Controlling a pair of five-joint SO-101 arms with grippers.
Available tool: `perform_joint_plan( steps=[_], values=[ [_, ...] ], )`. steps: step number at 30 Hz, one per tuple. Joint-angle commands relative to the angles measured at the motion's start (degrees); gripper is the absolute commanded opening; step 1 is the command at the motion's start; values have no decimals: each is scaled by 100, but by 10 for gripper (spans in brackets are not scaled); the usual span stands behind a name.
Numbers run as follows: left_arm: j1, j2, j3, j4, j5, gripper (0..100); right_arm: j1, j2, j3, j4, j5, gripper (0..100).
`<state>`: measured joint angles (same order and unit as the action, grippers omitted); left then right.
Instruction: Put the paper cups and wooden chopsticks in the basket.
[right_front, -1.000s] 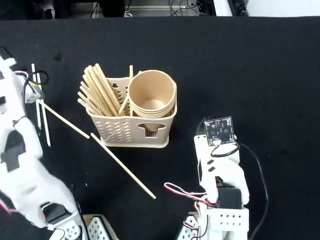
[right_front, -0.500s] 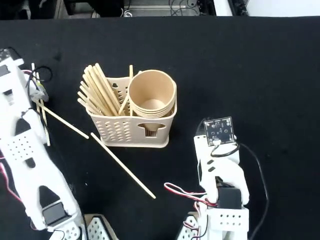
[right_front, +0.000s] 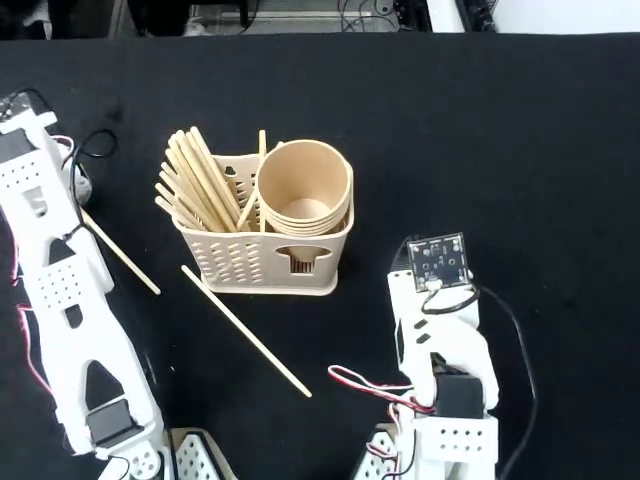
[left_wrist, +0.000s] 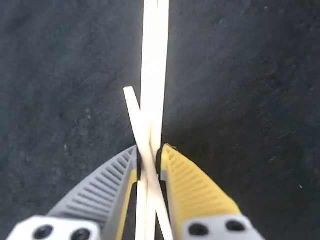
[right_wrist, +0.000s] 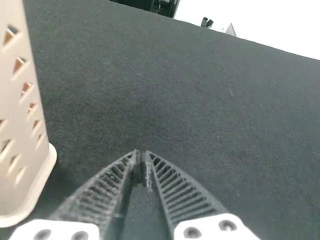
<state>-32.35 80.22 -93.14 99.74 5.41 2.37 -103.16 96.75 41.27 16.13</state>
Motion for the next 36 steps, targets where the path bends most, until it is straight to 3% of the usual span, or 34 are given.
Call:
perform_joint_plan(
  steps=[1,12,22,27,31,36],
  values=[
    [13,-686,13,123,26,29,-70,-409,-22,18,35,12],
    [251,-2198,-127,132,-316,29,-70,-409,-22,9,44,12],
    [347,-2716,-251,132,-422,29,-70,-409,-22,9,44,12],
    [356,-4097,40,141,281,28,-70,-409,-22,0,44,13],
    [549,-5714,980,141,607,28,-70,-409,-22,0,44,13],
    [1244,-7877,3486,97,642,29,-70,-409,-22,0,44,13]
  ],
)
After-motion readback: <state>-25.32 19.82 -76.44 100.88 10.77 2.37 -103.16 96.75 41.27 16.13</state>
